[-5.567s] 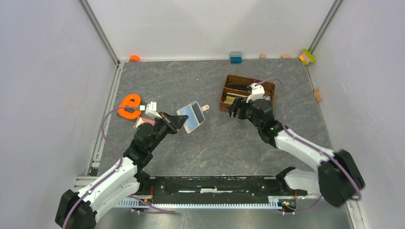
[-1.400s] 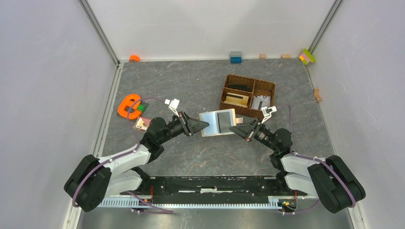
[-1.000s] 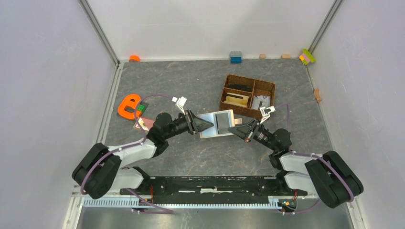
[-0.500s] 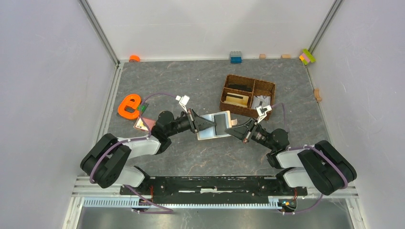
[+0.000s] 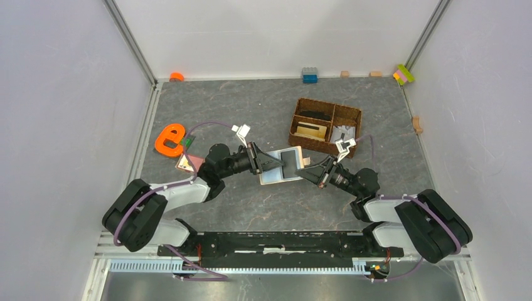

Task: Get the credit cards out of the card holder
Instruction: Remove the credit card from the card holder.

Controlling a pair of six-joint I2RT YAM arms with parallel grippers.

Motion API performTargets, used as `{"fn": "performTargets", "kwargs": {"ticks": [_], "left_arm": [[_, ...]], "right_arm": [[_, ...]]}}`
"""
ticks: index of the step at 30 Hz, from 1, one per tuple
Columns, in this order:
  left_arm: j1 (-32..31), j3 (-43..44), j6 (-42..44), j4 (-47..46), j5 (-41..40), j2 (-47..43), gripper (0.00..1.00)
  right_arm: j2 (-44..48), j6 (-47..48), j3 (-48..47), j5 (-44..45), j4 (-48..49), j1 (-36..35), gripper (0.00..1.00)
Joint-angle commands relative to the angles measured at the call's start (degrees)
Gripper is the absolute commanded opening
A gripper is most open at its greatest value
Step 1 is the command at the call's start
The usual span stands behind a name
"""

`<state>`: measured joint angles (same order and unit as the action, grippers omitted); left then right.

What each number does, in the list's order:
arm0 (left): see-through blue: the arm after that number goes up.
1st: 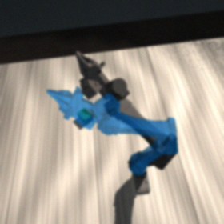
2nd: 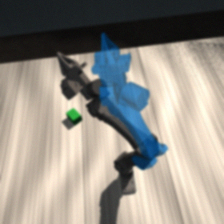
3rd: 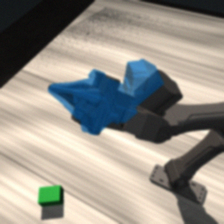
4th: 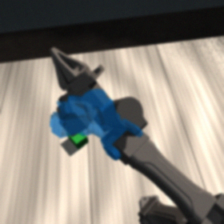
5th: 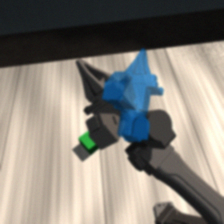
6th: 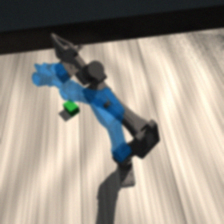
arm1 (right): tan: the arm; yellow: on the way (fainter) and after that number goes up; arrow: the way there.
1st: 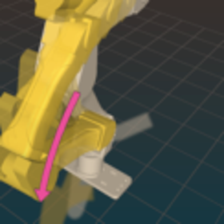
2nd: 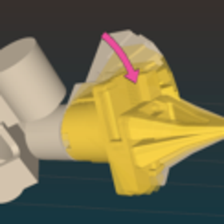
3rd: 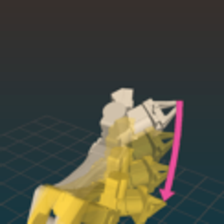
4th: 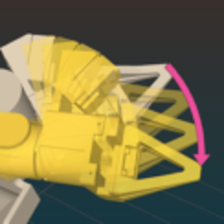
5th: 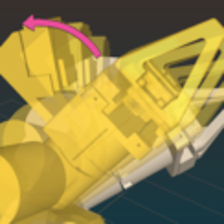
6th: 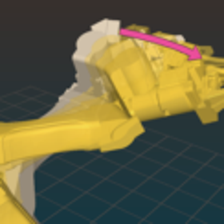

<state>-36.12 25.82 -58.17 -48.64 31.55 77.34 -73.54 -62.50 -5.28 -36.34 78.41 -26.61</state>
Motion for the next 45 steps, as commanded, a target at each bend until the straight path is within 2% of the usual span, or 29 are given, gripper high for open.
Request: {"fn": "performTargets", "kwargs": {"ticks": [1, 4, 8, 10, 12, 17, 21, 25, 31, 35, 45], "left_arm": [[-0.6, 2.7, 0.6, 1.5, 0.9, 1.7, 0.39], [-0.6, 3.8, 2.5, 9.1, -2.1, 0.7, 0.49], [-0.6, 4.0, 3.9, 10.6, -2.3, -0.6, 0.52], [-0.6, 3.5, 2.4, 6.5, -0.3, -0.3, 0.49], [-0.6, 2.6, 0.0, 0.3, 2.6, 0.7, 0.42], [-0.6, 1.4, -7.8, -17.3, 8.0, 4.7, 0.34], [-0.6, 0.6, -10.6, -24.2, 9.0, 5.7, 0.28], [-0.6, 0.5, -9.7, -23.1, 9.0, 4.6, 0.18], [-0.6, 0.5, -8.0, -20.6, 8.5, 3.5, 0.03], [-0.6, 0.6, -7.3, -19.6, 8.4, 3.3, 0.02], [-1.1, 1.7, -4.6, -14.1, 7.9, 2.4, 0.02]], "right_arm": [[1.4, 2.1, -2.3, -0.5, 0.7, -0.7, 0.0], [2.0, 2.8, -2.4, -0.3, -0.4, -0.6, 0.0], [2.7, 4.0, -2.8, 0.0, -2.8, -0.7, 0.0], [2.8, 4.3, -2.9, 0.0, -3.2, -0.6, 0.0], [2.6, 4.4, -2.8, 0.0, -3.4, -0.7, 0.0], [2.0, 4.3, -2.9, 0.0, -3.5, -0.6, 0.0], [1.8, 5.5, -3.4, 0.7, -6.7, -0.6, 0.03], [2.7, 7.8, -4.1, 1.7, -11.0, -0.7, 0.08], [3.0, 8.2, -4.3, 1.7, -11.8, -0.6, 0.14], [2.7, 8.2, -4.4, 1.2, -11.5, -0.6, 0.16], [3.7, 6.6, -3.5, -0.2, -5.8, -0.7, 0.35]]}}
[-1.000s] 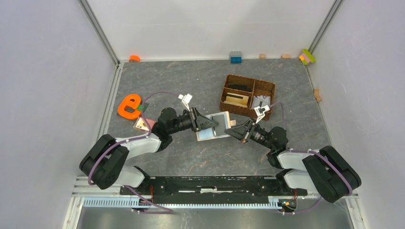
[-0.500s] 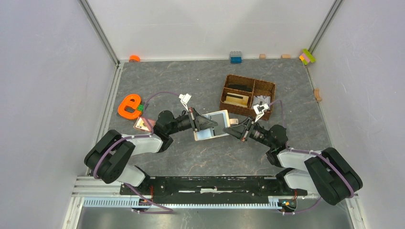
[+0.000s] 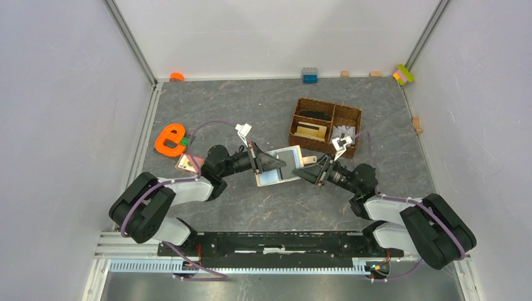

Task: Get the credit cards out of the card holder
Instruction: Remove the credit card from the card holder.

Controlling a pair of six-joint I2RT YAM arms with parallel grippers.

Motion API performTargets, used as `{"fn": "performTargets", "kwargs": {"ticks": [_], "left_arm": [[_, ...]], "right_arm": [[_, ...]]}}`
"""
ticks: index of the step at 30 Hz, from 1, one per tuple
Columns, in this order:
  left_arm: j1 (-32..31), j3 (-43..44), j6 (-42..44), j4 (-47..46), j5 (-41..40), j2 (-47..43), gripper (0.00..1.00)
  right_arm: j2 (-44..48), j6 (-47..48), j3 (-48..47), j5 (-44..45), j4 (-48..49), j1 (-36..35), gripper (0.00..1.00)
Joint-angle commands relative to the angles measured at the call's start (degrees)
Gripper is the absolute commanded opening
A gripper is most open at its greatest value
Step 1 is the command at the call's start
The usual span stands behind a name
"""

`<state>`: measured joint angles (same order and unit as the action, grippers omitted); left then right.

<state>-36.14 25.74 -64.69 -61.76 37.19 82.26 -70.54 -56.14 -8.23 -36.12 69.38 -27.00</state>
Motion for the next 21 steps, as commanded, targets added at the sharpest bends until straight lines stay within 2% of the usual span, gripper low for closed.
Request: {"fn": "performTargets", "kwargs": {"ticks": [1, 7, 11, 13, 17, 19, 21], "left_arm": [[-1.2, 2.0, 2.2, -0.5, 2.4, -2.6, 0.02], [-1.9, 3.3, 3.5, 3.1, 2.6, -2.5, 0.02], [-2.3, 4.1, 4.0, 4.2, 3.1, -1.7, 0.02], [-2.5, 4.4, 4.3, 4.6, 3.2, -1.6, 0.02], [-2.6, 4.6, 5.2, 6.1, 2.9, -1.9, 0.03], [-2.6, 4.4, 5.4, 6.2, 2.5, -2.4, 0.09], [-2.6, 4.3, 5.5, 6.2, 2.3, -2.6, 0.12]], "right_arm": [[0.7, 0.0, -0.5, -0.5, 4.0, -0.3, 0.36], [0.9, -2.2, 0.8, -0.9, 9.4, -0.3, 0.4], [0.9, -3.1, 1.3, -1.0, 11.7, -0.3, 0.47], [0.8, -3.2, 1.3, -1.0, 11.7, -0.3, 0.4], [0.6, -3.4, 1.2, -0.8, 11.4, -0.2, 0.15], [0.6, -3.4, 1.2, -0.5, 11.0, -0.2, 0.09], [0.4, -3.7, 1.3, -0.5, 10.9, -0.2, 0.07]]}}
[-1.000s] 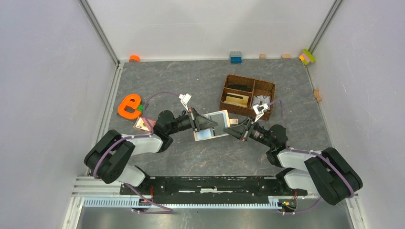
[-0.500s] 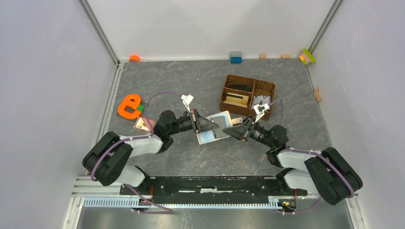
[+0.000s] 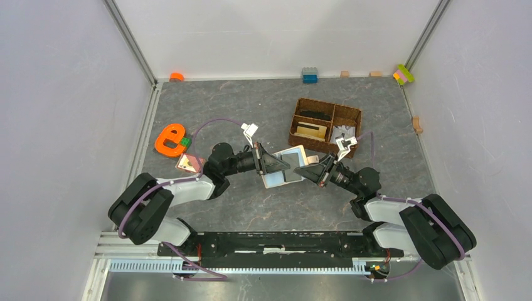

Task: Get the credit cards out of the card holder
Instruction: Remove the credit card from the card holder.

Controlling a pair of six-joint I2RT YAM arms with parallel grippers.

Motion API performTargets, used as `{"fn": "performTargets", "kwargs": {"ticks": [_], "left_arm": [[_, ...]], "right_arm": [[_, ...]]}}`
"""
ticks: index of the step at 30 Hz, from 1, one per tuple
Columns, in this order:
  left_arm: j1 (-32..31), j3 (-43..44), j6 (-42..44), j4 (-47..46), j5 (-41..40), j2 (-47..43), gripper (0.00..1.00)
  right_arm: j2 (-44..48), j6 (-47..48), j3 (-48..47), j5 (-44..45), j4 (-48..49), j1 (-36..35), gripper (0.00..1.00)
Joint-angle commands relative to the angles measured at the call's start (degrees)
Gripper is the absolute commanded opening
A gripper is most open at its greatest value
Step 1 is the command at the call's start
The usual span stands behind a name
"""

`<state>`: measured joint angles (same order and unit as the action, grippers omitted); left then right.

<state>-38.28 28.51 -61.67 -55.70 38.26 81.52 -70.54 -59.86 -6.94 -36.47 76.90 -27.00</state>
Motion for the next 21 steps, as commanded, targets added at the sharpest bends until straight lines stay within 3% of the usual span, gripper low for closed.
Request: {"fn": "performTargets", "kwargs": {"ticks": [1, 15, 17, 21], "left_arm": [[-0.5, 1.5, 2.5, 0.1, 1.3, -2.1, 0.14], [-0.5, 0.4, 2.1, -2.6, 1.5, -3.9, 0.25], [-0.5, 0.3, 2.0, -3.0, 1.5, -3.9, 0.2], [-0.5, 0.1, 1.8, -3.6, 1.6, -4.1, 0.07]], "right_arm": [[0.3, -0.2, 0.1, -0.2, 3.6, -0.1, 0.07], [-4.0, -7.2, 1.8, -1.5, 13.8, 2.0, 0.03], [-4.6, -8.1, 1.8, -1.7, 15.1, 2.1, 0.04], [-4.8, -8.3, 2.0, -1.8, 15.3, 2.4, 0.13]]}}
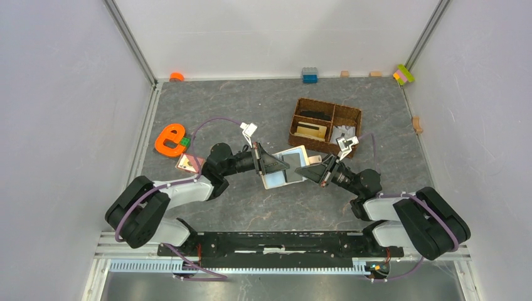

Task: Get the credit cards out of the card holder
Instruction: Remove the credit card from the card holder.

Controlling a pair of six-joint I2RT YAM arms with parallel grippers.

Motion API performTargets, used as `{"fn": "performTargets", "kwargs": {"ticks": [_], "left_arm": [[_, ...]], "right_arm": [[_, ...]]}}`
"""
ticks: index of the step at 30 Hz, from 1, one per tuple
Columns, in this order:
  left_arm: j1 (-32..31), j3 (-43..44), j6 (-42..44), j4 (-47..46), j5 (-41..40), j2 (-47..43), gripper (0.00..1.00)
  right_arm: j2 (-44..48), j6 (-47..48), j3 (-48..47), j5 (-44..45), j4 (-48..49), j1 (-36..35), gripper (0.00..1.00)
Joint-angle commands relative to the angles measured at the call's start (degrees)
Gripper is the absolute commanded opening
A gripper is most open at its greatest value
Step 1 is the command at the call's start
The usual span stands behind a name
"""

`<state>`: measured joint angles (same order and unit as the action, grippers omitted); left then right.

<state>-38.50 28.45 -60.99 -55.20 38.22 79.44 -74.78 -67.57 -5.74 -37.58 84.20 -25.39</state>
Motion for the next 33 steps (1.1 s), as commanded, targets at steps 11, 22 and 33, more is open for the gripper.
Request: {"fn": "performTargets", "kwargs": {"ticks": [11, 22, 33], "left_arm": [[-0.3, 0.2, 1.3, -3.3, 1.5, -2.7, 0.09], [-0.2, 0.0, 2.4, -1.2, 0.7, -4.4, 0.08], [-0.2, 0.1, 3.3, 0.6, 0.1, -5.3, 0.04]], "right_arm": [[-1.9, -2.4, 1.6, -0.9, 10.5, 2.5, 0.14], [-2.1, -3.5, 2.8, -0.9, 11.9, 4.7, 0.11], [-1.8, -4.1, 3.7, -0.7, 12.7, 6.3, 0.11]]}}
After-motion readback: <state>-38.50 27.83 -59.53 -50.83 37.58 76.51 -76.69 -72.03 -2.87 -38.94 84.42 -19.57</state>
